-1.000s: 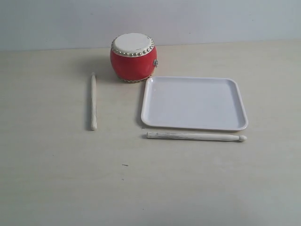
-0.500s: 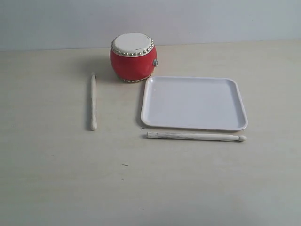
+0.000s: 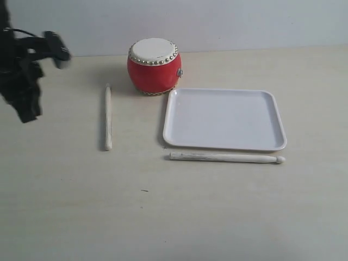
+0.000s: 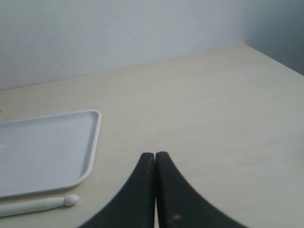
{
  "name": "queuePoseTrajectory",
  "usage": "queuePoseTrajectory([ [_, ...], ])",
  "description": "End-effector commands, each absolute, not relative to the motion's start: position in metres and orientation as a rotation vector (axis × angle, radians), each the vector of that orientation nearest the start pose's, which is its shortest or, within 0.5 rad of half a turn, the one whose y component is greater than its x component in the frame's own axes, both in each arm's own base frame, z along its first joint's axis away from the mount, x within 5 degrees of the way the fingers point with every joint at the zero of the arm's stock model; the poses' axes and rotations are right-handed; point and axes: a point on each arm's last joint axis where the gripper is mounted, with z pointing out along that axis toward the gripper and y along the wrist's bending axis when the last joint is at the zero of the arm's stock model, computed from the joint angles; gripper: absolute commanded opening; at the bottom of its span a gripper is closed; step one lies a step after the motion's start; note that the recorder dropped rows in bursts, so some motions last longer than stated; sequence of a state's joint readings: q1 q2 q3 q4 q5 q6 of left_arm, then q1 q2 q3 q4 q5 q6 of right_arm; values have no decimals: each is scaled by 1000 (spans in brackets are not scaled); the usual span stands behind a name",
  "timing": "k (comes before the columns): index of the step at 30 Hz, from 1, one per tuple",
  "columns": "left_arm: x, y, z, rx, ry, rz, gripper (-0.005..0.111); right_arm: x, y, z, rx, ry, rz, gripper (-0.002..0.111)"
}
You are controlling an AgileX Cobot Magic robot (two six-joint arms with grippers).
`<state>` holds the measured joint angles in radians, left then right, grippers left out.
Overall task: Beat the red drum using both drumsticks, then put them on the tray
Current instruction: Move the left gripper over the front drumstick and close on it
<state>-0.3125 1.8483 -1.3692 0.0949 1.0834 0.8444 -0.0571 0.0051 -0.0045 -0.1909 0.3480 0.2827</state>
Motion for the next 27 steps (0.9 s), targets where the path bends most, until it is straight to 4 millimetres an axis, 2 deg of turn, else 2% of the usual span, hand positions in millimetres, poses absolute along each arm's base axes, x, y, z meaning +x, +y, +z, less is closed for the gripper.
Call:
queuePoseTrajectory([
  [1, 325, -198, 222, 1979, 2166, 164, 3, 53, -9, 183, 197, 1811, -32, 0],
  [3, 314, -229, 221, 2040, 2074, 152, 9, 53, -9, 183, 197, 1811, -32, 0],
  [5, 304, -257, 216, 2107, 2016, 134, 22, 53, -9, 183, 197, 1811, -32, 0],
  [8, 294, -286, 203, 2199, 1983, 106, 41, 53, -9, 183, 197, 1811, -32, 0],
  [10, 290, -301, 192, 2239, 1993, 78, 44, 53, -9, 183, 197, 1811, -32, 0],
  [13, 289, -314, 179, 2250, 2069, -17, 43, 53, -9, 183, 197, 1811, -32, 0],
  [18, 293, -332, 177, 2189, 2140, -216, 43, 53, -9, 183, 197, 1811, -32, 0],
  [24, 299, -340, 165, 2165, 2147, -218, 43, 53, -9, 183, 197, 1811, -32, 0],
  [27, 302, -342, 153, 2131, 2213, -201, 43, 53, -9, 183, 197, 1811, -32, 0],
])
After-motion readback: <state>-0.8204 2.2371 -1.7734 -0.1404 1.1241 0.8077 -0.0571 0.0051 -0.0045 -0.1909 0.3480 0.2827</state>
